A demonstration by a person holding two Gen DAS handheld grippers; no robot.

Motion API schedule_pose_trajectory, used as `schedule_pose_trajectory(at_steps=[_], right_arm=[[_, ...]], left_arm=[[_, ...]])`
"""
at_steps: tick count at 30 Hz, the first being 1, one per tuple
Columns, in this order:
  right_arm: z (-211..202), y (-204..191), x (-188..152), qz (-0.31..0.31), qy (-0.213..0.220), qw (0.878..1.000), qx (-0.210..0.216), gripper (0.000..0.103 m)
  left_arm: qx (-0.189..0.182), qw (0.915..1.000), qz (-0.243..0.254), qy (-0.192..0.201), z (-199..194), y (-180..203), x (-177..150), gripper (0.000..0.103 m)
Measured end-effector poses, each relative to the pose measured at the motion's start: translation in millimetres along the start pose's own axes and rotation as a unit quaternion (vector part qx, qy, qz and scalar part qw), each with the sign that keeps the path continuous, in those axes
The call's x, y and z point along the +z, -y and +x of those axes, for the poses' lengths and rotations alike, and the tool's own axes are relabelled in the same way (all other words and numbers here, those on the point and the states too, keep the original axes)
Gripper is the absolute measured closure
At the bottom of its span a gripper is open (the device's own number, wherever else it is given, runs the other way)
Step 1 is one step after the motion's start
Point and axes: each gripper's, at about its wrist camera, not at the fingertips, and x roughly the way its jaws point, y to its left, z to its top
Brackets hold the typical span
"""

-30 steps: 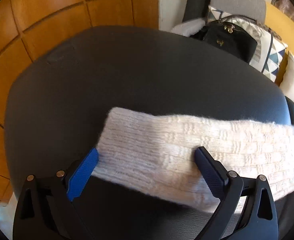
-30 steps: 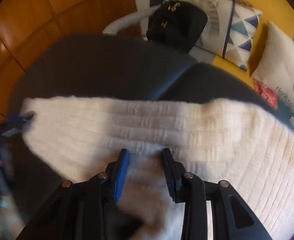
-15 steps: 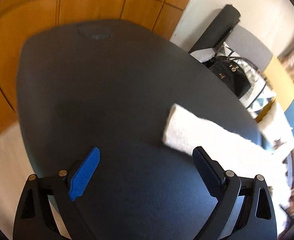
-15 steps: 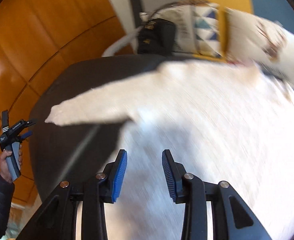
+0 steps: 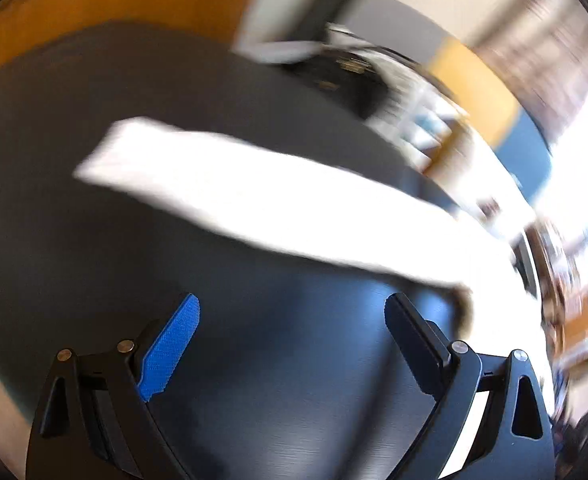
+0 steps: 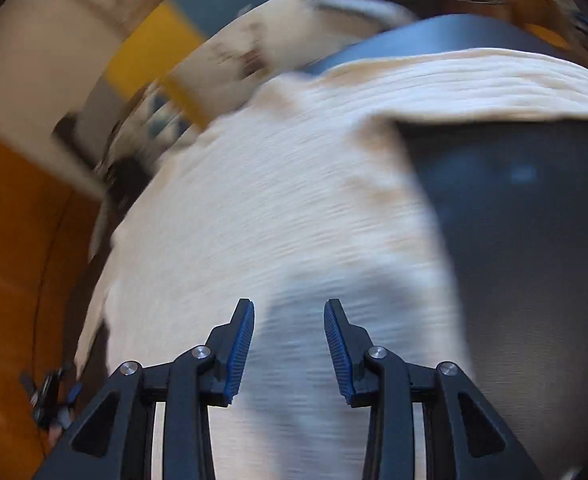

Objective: Fold clothes

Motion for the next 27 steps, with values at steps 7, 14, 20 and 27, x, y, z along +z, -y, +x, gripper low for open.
schedule_pose_trajectory(at_steps=[7,14,20,27], right_arm=[[-54.4,79.8,52.7,0.045,0.106,0.990,-0.083,0.064],[-26.5,111.9,134.7,0.031,0.122,0.983,-0.136,0.064],[25.0,123.5,168.2,-0.036,0.075,0.972,-0.221,0.065],[-48.0,173.0,139.4,0.067,0.136,0.984,-0.095,0.062]], left_arm=[[-0.051,0.9825,0.177,-0.024,33.5,162.8,-45.2,0.007],[-0.072,0.9445,0.314,-0.063,73.2,259.8,-111.8,0.007],[-0.046,0.9170,0.391,-0.066,81.5,282.6,-150.4,0.007],[-0.046,0.9253,0.370,-0.068,85.8,266.9,-155.6,0.007]])
